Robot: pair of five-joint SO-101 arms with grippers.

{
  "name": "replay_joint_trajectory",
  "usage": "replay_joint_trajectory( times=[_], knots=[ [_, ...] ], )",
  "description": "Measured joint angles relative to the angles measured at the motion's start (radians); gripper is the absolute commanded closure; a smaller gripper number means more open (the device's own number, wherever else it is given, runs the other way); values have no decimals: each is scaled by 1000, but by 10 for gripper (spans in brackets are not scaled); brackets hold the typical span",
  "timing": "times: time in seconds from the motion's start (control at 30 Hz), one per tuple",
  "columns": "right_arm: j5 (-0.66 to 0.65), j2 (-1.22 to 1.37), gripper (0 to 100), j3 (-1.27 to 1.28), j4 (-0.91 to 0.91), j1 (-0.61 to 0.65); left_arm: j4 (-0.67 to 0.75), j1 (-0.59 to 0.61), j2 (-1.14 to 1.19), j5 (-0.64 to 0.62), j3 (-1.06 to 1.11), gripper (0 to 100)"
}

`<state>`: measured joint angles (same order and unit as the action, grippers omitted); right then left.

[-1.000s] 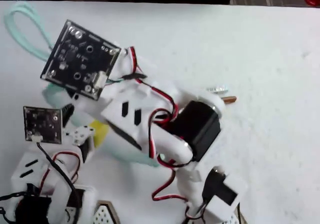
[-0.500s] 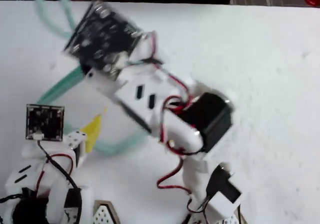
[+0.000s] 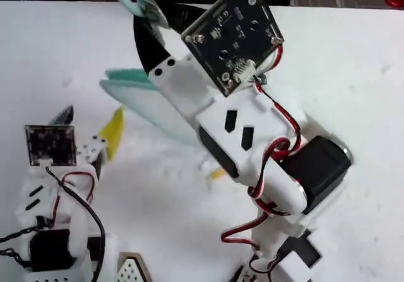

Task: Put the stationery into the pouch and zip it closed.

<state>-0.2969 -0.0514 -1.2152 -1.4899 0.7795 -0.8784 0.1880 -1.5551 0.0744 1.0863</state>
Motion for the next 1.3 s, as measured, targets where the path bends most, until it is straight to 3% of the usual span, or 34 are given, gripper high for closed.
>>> replay_joint_trajectory(
  times=[0.17, 0.37, 0.53, 0.63, 0.77, 0.97, 1.1, 1.3],
  knots=[
    [0, 15, 982, 14, 0, 86, 112, 0, 6, -74, 5, 680],
    [2, 83, 982, 15, 0, 112, 192, 0, 296, -146, -71, 680],
    [0, 77, 981, 14, -32, 130, 195, 6, 595, -169, -276, 680],
    [0, 77, 981, 14, -101, 132, 127, 9, 672, -169, -365, 679],
    [3, 98, 981, 14, -192, 132, 23, 9, 661, -169, -381, 679],
    [6, 101, 981, 14, -203, 135, 6, -18, 511, -158, -281, 679],
    [6, 101, 981, 14, -203, 137, -44, -23, 344, -118, -226, 679],
    [8, 101, 981, 14, -203, 189, -236, 40, 25, -112, -216, 677]
  ],
)
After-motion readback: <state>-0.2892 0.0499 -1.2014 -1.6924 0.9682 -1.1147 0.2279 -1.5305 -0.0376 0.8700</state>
